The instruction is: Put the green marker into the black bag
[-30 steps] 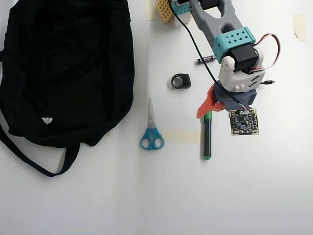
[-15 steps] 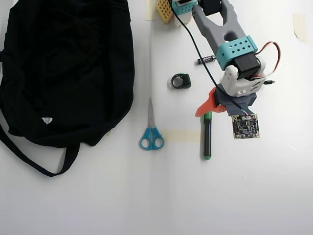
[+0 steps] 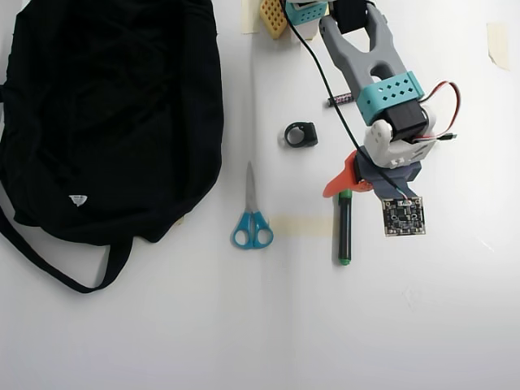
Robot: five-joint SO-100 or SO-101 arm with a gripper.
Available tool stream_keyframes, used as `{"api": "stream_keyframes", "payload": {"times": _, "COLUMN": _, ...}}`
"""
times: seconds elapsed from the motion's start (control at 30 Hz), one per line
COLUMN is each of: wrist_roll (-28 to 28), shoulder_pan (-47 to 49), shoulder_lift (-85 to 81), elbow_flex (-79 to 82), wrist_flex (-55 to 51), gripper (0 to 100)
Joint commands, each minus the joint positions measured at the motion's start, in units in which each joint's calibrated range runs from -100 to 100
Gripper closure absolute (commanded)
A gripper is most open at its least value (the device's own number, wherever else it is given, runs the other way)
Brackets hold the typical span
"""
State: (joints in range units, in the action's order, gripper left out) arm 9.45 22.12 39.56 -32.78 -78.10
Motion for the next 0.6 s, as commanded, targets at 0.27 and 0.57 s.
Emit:
{"api": "stream_keyframes", "payload": {"times": 0.27, "wrist_roll": -0.2, "shoulder_pan": -1.1, "shoulder_lift": 5.8, "elbow_flex": -11.3, "wrist_flex": 0.8, "gripper": 61}}
{"api": "stream_keyframes", "payload": {"times": 0.57, "wrist_roll": -0.2, "shoulder_pan": -1.2, "shoulder_lift": 6.5, "elbow_flex": -11.5, "wrist_flex": 0.8, "gripper": 61}}
